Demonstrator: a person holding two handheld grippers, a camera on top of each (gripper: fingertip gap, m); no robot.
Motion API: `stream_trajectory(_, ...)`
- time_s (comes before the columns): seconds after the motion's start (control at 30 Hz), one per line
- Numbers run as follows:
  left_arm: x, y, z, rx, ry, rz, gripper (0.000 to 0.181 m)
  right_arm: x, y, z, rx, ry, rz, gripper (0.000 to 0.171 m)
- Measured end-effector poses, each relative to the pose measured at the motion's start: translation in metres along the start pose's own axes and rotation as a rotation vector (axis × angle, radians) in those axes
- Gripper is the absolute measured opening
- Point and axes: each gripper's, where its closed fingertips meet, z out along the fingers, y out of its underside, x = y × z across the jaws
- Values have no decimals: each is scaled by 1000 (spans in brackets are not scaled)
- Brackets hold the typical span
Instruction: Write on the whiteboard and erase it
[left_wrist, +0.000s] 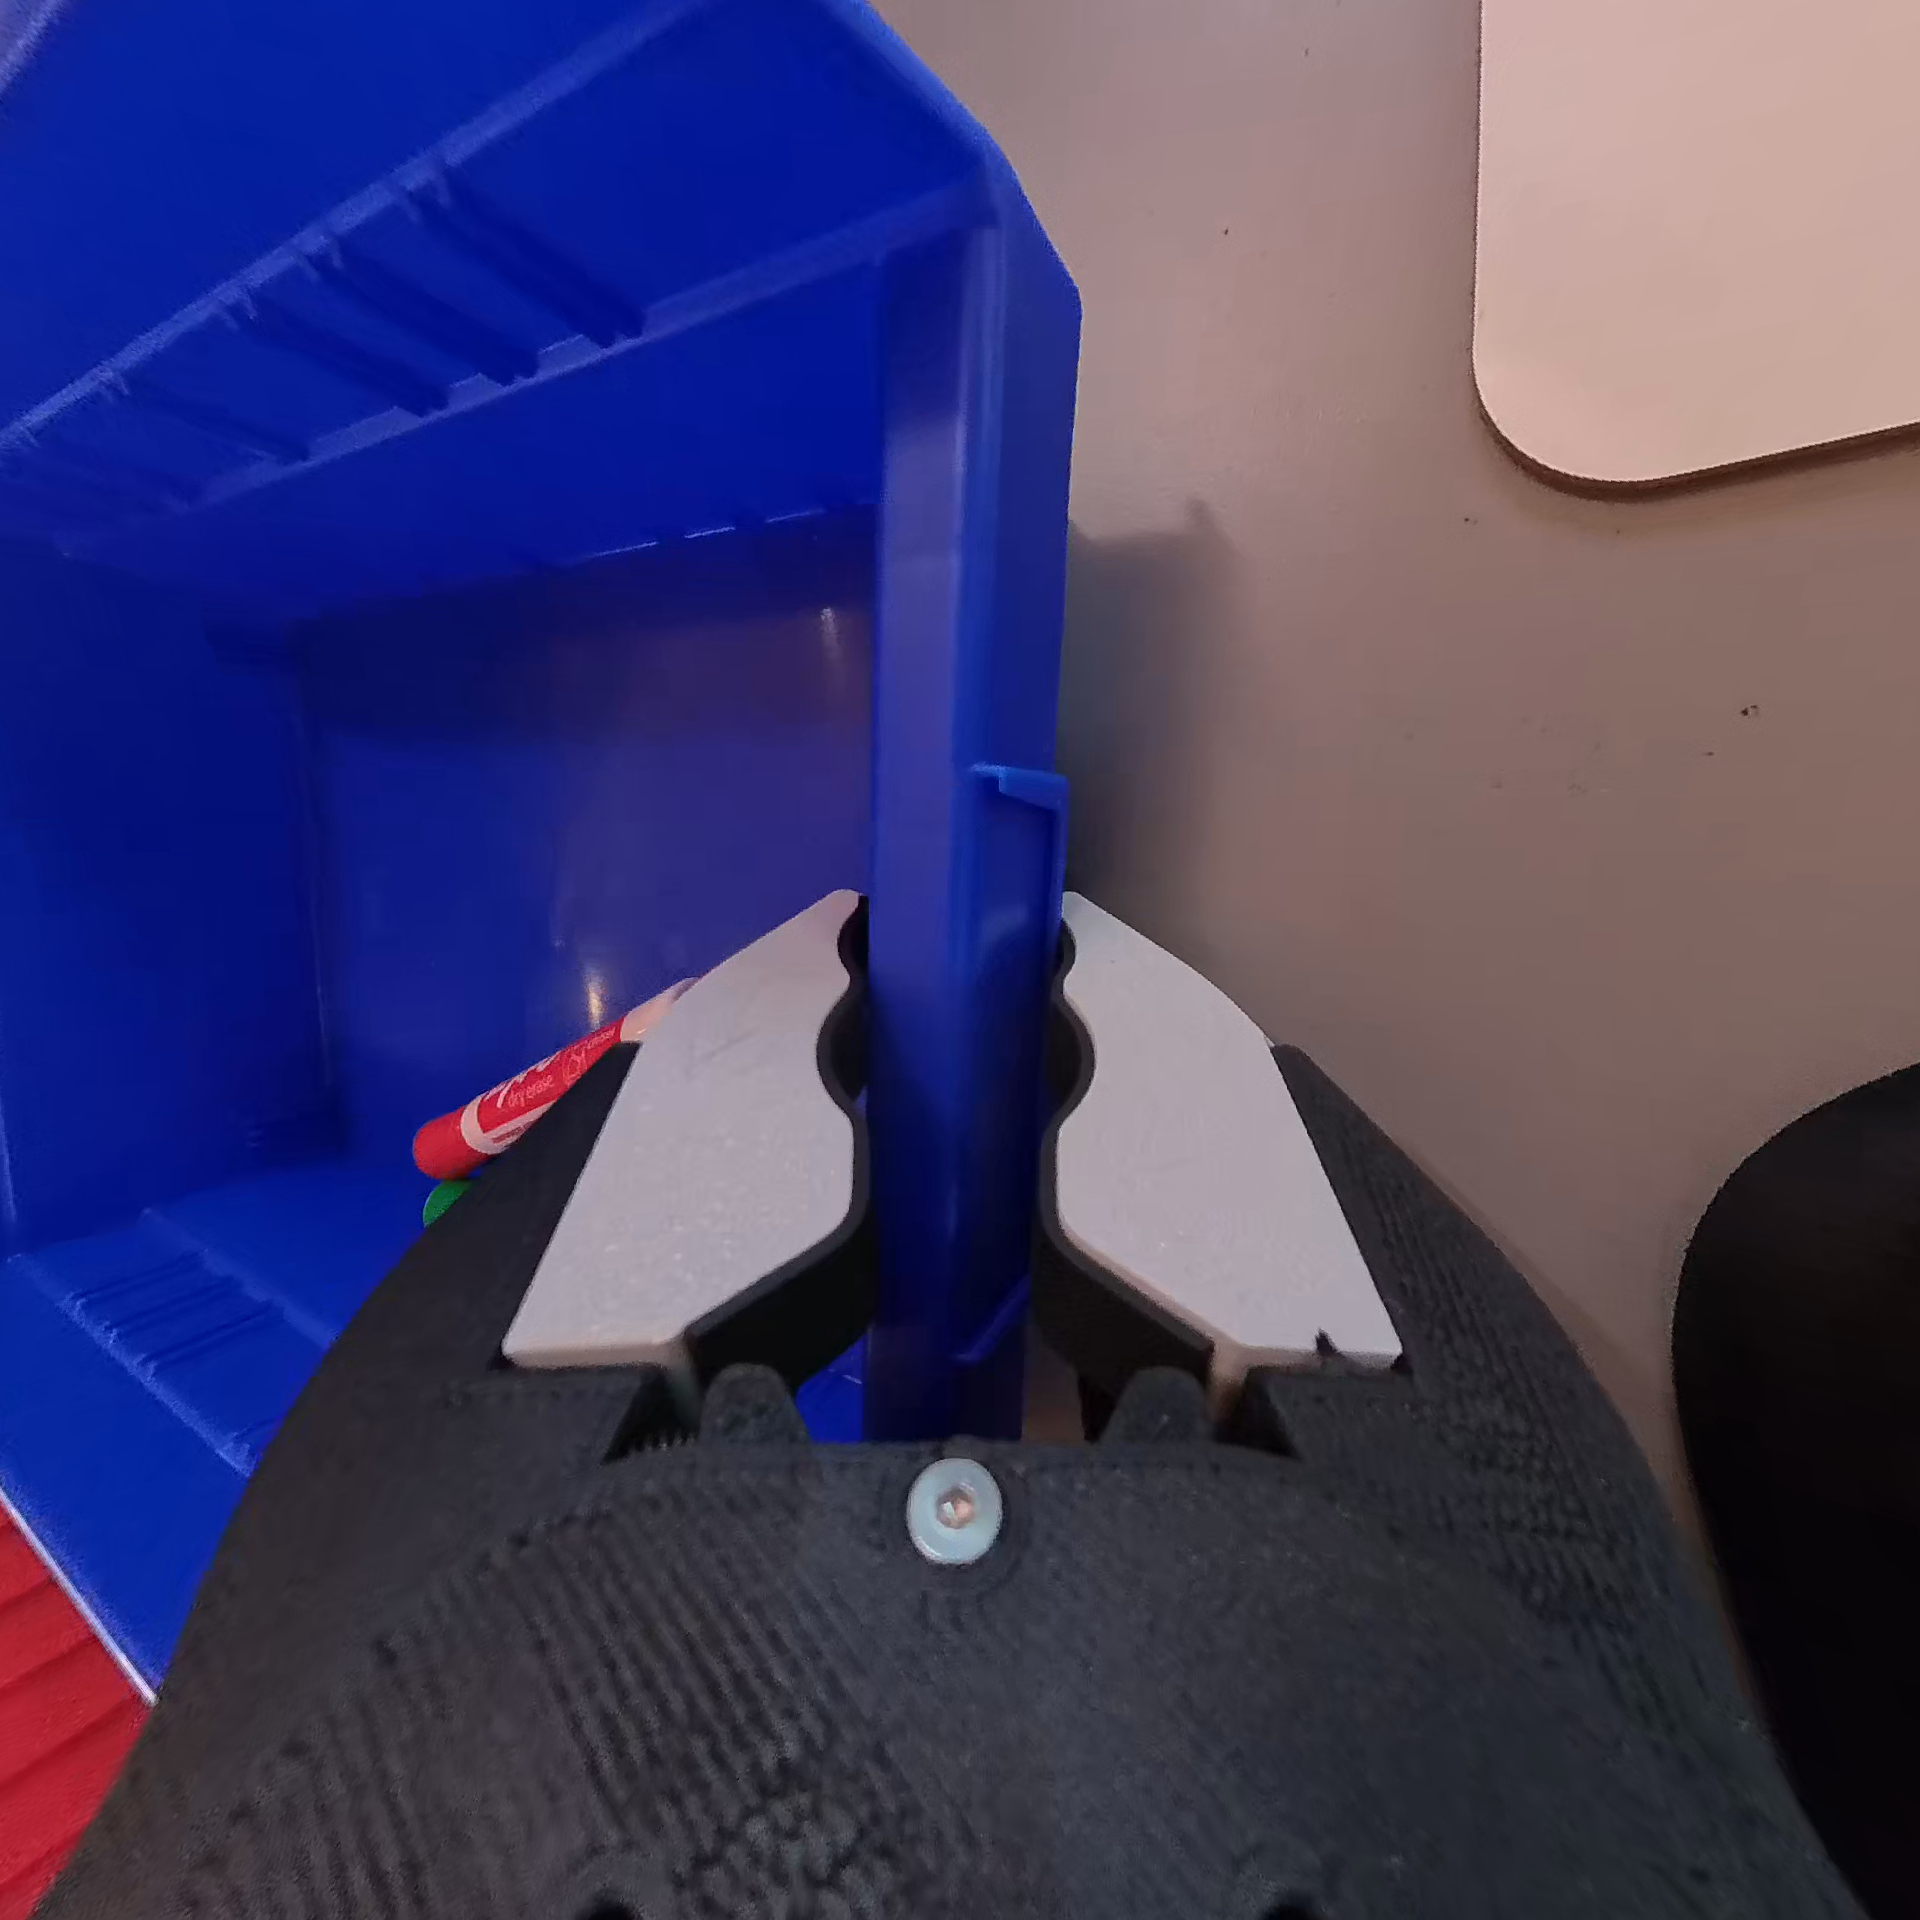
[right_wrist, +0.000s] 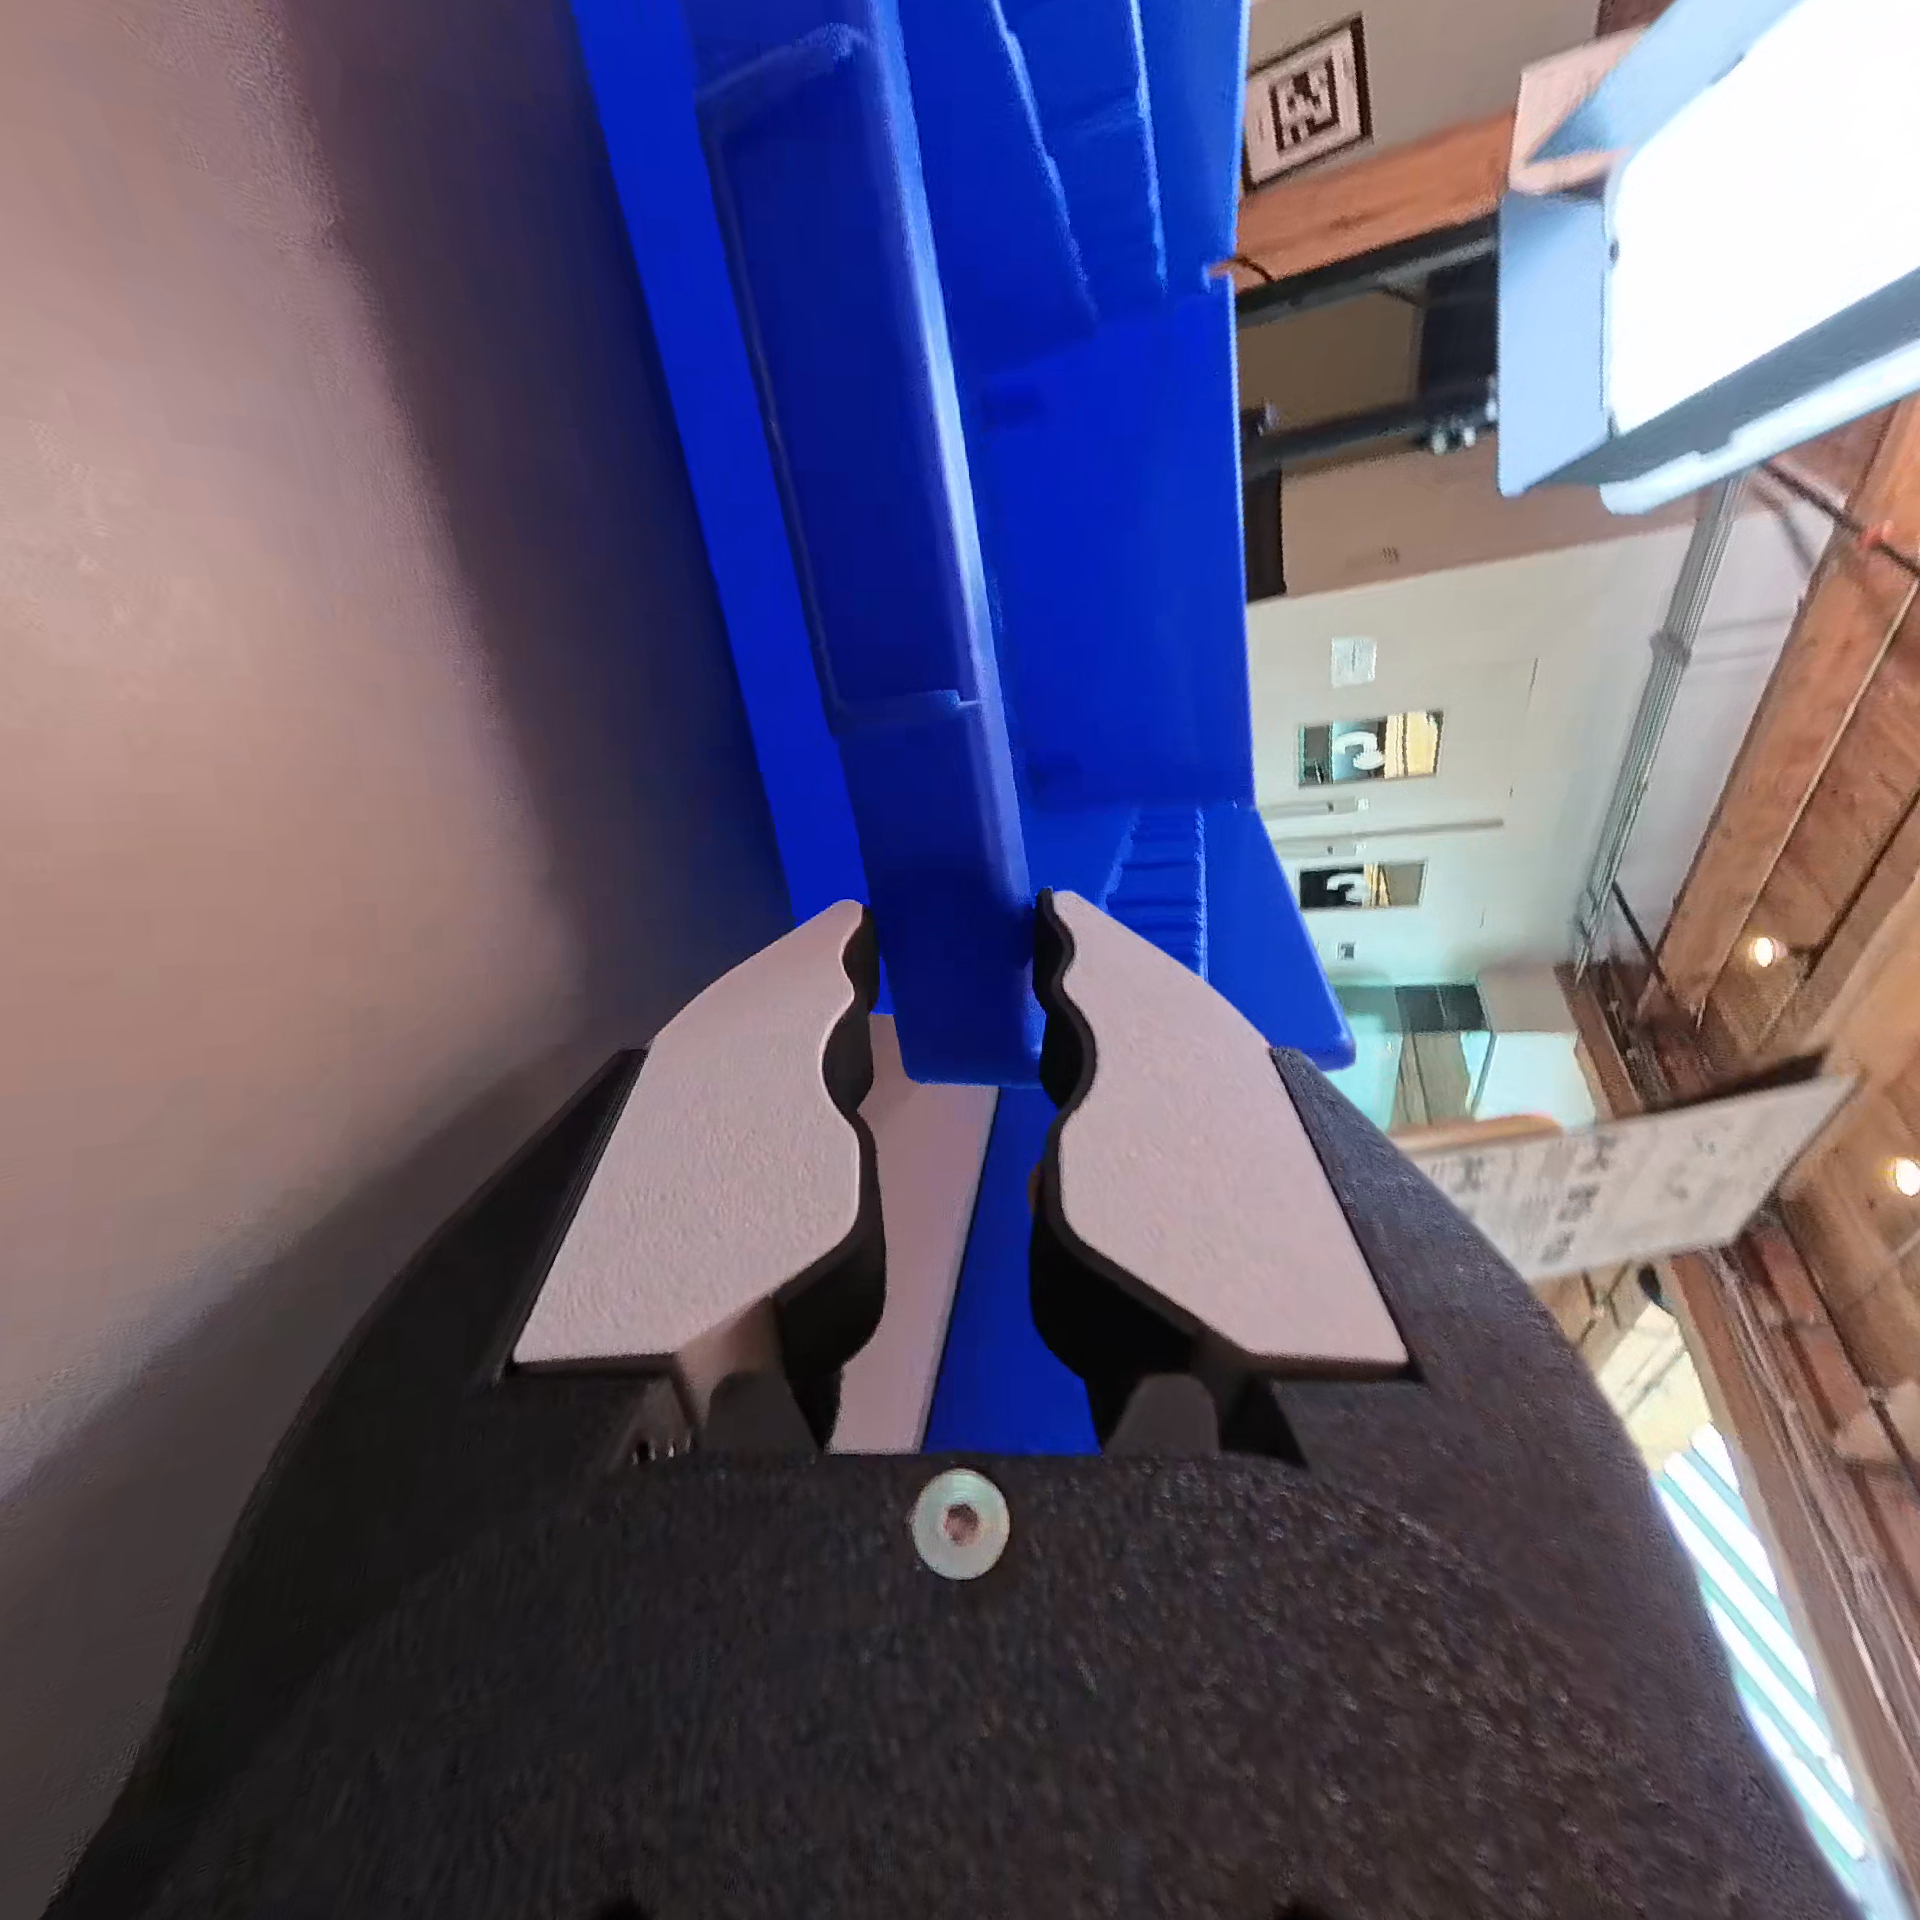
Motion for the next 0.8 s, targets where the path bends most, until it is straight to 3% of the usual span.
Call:
stream_trajectory(0.23, -2, -1, 2, 0, 3, -3, 31, -6, -61, 51, 193, -83, -102, 28)
stream_trajectory(0.43, -6, -3, 5, -2, 3, -3, 31, -16, -103, 51, 311, -122, -135, 28)
stream_trajectory(0.67, -6, -6, 7, 19, 26, 29, 31, -19, -93, 41, 396, -169, -88, 28)
stream_trajectory(0.8, -7, -9, 9, 31, 44, 34, 31, -12, -74, 54, 392, -181, -78, 29)
